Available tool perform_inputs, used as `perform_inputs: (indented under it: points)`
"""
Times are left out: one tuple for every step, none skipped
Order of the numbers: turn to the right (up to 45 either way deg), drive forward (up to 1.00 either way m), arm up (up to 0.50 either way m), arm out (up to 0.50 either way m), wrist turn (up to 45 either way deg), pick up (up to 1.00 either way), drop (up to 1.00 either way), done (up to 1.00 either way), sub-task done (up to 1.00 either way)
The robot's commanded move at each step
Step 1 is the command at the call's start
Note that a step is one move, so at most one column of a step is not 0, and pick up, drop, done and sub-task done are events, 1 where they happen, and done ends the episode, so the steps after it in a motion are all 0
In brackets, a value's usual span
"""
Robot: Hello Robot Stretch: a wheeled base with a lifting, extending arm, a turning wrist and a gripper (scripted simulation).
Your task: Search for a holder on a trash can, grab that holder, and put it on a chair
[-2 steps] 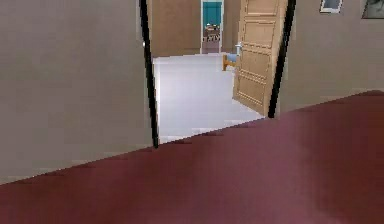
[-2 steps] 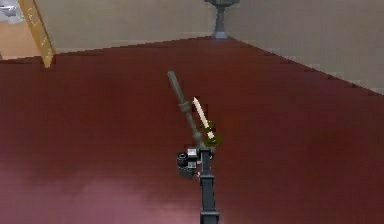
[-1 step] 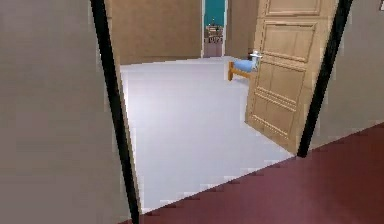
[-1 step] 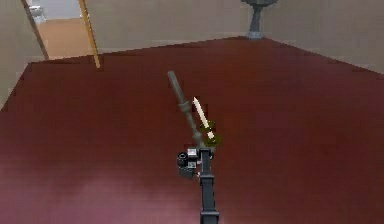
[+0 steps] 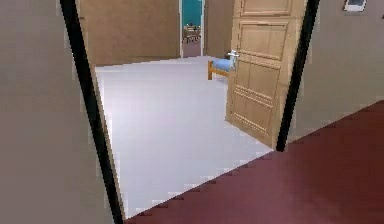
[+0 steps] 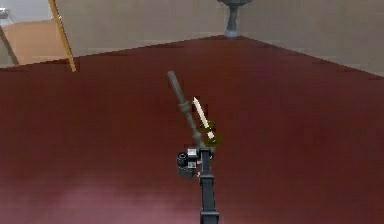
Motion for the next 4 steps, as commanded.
perform_inputs:
  points:
    - [0.0,0.65,0.00,0.00,0.0,0.00,0.00,0.00,0.00]
    - [-3.0,0.00,0.00,0.00,0.0,0.00,0.00,0.00,0.00]
    - [0.0,1.00,0.00,0.00,0.0,0.00,0.00,0.00,0.00]
    - [0.0,0.30,0.00,0.00,0.0,0.00,0.00,0.00,0.00]
